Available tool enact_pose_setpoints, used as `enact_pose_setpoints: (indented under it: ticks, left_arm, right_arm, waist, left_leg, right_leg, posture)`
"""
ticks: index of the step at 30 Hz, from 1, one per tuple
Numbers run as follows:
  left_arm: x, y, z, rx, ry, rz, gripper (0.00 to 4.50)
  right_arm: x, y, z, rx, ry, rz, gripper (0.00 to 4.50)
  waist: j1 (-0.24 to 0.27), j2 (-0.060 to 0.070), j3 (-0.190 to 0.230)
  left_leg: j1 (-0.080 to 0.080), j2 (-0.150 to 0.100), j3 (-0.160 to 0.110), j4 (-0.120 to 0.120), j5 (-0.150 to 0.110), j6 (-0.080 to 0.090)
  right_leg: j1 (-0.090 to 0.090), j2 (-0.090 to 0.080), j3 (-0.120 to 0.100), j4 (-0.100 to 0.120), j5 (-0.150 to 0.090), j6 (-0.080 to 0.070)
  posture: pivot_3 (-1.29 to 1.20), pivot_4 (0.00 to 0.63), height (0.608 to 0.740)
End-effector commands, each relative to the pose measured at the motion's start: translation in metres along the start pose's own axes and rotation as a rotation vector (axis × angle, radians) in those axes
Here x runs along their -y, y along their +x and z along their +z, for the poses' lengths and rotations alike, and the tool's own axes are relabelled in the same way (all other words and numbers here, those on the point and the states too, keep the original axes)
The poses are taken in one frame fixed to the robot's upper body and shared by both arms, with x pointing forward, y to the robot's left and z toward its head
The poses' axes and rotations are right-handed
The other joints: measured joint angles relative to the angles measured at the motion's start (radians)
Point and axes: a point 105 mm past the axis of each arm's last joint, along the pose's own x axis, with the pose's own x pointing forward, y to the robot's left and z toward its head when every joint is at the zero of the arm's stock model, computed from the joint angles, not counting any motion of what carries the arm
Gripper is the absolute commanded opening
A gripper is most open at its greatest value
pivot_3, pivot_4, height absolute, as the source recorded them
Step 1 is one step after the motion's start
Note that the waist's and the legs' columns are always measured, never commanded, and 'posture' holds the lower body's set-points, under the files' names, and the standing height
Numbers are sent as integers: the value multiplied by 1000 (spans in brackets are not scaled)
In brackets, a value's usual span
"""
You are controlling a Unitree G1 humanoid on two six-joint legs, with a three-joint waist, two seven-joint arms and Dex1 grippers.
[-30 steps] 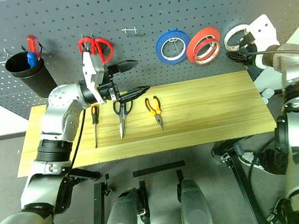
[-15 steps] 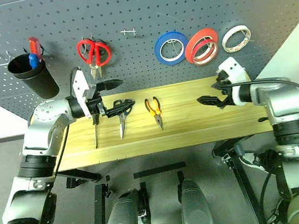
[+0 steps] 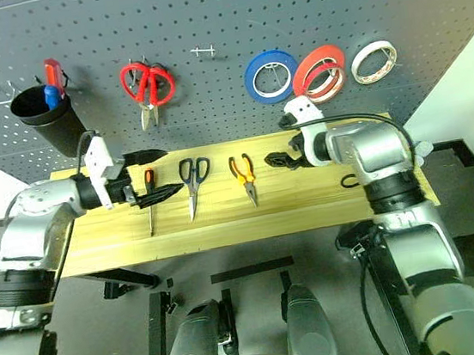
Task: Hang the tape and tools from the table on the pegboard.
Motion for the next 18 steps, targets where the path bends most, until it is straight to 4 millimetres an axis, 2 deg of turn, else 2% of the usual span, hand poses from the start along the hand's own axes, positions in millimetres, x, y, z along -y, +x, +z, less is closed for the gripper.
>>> enact_pose_setpoints:
  ticks: [1,4,10,18]
  left_arm:
    - [3,-21,29,102,7,-35,4500]
    - [1,-32,34,81,5,-30,4500]
    - [-4,-46,26,3,3,-5,4500]
    - [-6,-55,19,-46,-4,8,4500]
  right_arm:
    - [-9,9,18,24,-28,10,4481]
    - [-17,23,21,10,-33,28,4481]
    - [-29,55,21,-25,-54,36,4481]
    - [-29,72,16,-70,-71,6,4481]
  waist:
    - [2,0,0]
    - [1,0,0]
    - [1,0,1]
    - [2,0,9]
  left_leg:
    - [0,0,0,-1,0,0]
    - [-1,0,-2,-1,0,0]
    - [0,0,-4,-2,0,1]
    - [0,0,-4,-3,-1,2]
  right_leg:
    - [0,0,0,0,0,0]
    - [-1,0,0,0,0,0]
    - [-1,0,0,0,0,0]
    - [-1,0,0,0,0,0]
  posture:
    - [-19,186,732]
    - [-6,196,732]
    - [22,228,732]
    - [47,276,732]
